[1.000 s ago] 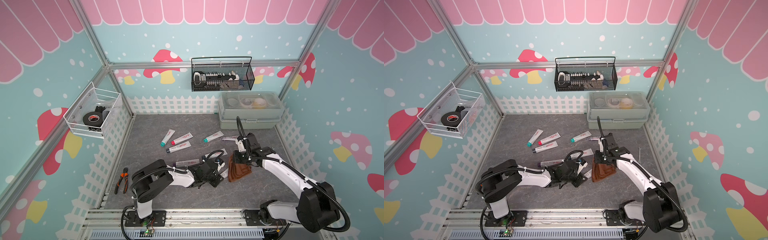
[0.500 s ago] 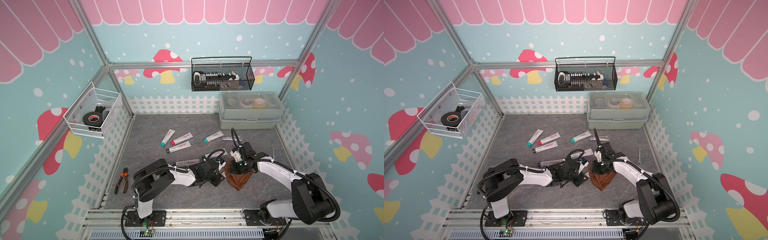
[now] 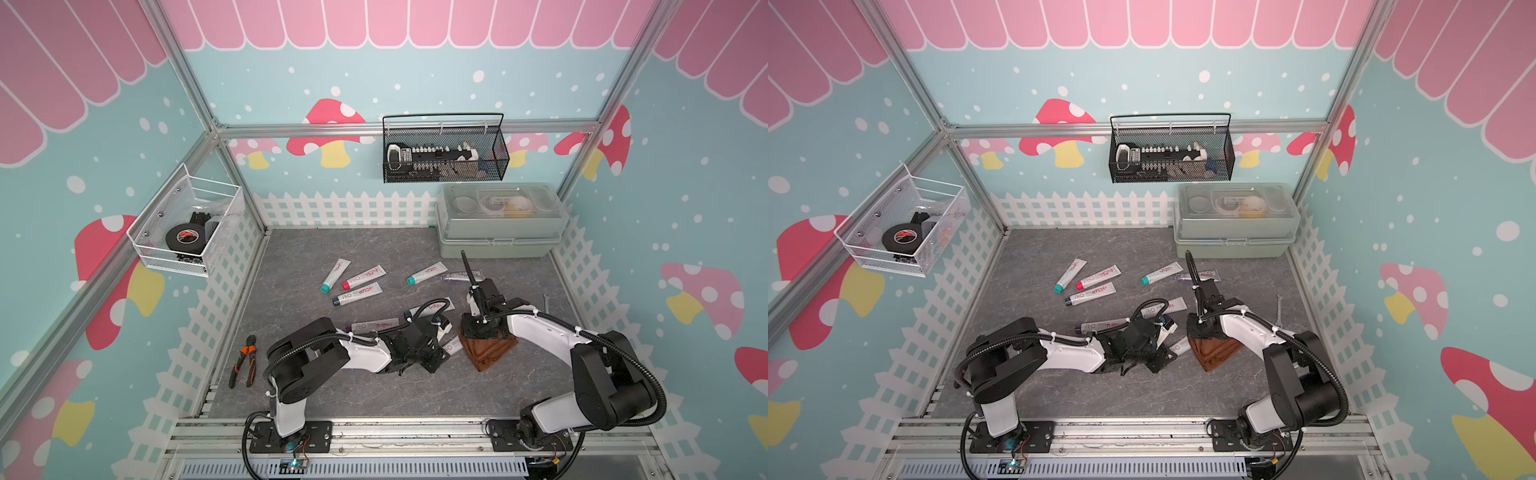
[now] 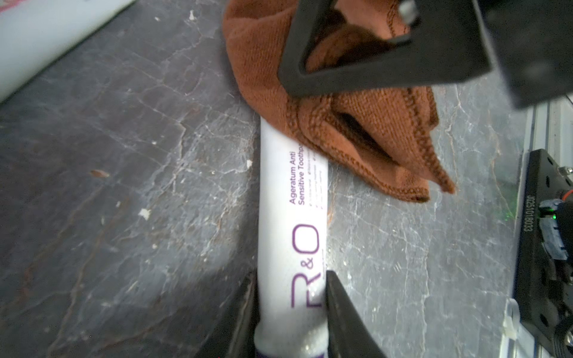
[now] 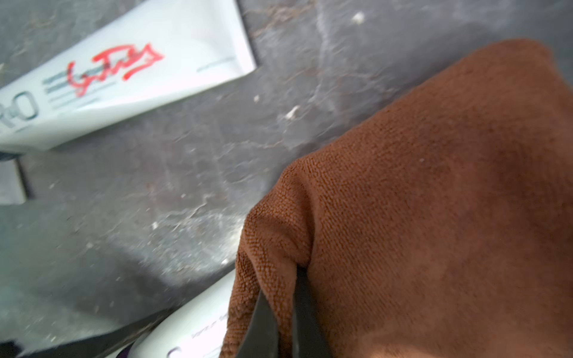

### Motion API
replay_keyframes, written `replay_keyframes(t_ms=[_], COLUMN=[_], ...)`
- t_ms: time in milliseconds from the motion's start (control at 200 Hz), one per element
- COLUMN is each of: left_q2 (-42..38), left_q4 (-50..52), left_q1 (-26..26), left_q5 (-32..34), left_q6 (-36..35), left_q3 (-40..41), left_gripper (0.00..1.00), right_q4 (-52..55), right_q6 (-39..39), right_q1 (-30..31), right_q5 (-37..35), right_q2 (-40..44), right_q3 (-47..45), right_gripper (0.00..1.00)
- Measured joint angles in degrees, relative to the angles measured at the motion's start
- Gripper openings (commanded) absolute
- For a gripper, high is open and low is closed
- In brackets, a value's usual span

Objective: Wipe the surface of the toothpaste tube
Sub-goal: Wipe the dirt from the toothpaste tube.

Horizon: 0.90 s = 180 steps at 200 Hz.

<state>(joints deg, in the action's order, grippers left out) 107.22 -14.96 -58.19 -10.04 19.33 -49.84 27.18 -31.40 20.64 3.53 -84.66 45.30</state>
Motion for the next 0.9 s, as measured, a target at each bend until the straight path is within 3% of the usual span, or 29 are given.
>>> replay_keyframes(t_ms=[245,645,901], left_q2=[0.0,1.1,1.0], left_q4=[-0.1,1.7,2.4], left_q1=[0.0,0.0,0.0], left_q5=[0.0,-0.3,0.0], left_q6=[0.0,-0.2,-0.2], left_q3=[0.1,-2.1,-2.4], left_gripper=[0.33,0.33,0.33], right_q4=[-0.3,0.1,1.5], right_q6=[0.1,-0.3,-0.4], right_q1=[-1.2,1.7,2.6], right_q5=[-2.7,6.6,2.9], right_q2=[-0.2,5.0,3.7], right_q3=[-0.2,-2.7,-1.6], right_gripper=[0.0,0.0,0.01])
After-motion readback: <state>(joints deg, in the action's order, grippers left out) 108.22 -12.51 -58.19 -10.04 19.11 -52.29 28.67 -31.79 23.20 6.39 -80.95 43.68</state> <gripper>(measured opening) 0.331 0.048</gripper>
